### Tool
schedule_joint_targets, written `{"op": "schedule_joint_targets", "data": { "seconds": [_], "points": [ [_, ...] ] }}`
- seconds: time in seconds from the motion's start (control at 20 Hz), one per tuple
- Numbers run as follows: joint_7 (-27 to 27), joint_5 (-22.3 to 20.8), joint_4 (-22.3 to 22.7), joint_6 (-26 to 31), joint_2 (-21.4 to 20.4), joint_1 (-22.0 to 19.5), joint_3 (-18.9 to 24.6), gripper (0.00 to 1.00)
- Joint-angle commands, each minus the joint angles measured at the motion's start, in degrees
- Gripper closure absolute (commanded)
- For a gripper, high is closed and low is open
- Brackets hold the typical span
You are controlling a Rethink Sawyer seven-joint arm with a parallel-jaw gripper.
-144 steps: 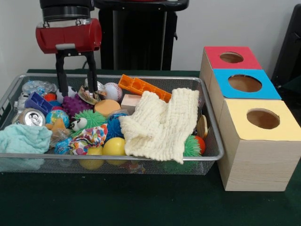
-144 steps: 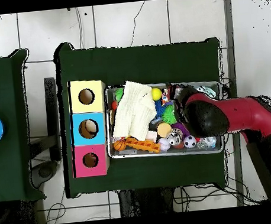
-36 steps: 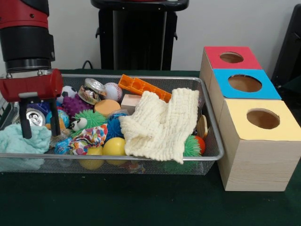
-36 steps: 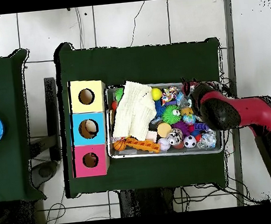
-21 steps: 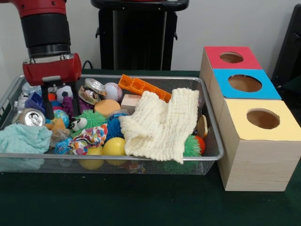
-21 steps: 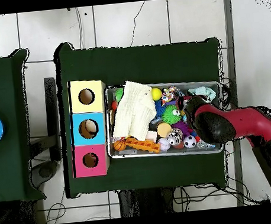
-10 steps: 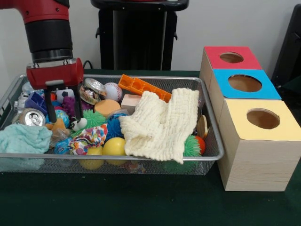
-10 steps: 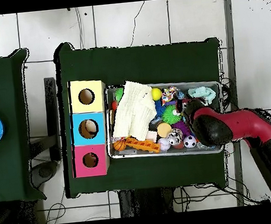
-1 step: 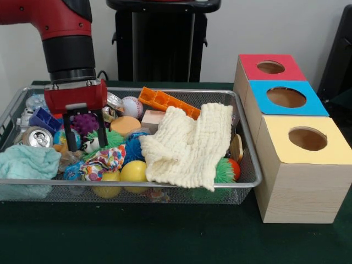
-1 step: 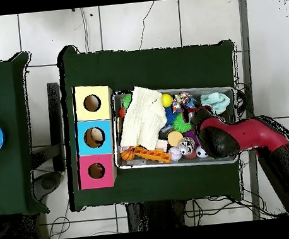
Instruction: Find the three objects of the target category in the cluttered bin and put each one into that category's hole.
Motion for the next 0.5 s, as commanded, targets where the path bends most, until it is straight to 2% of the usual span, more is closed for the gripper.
{"op": "schedule_joint_targets", "data": {
  "seconds": [0.05,0.5],
  "points": [
    [-2.4,-3.9,-1.5,-1.7,1.3,1.2,-4.0,0.00],
    [-11.3,-0.5,-2.2,4.0,2.0,-4.2,1.1,0.00]
  ]
}}
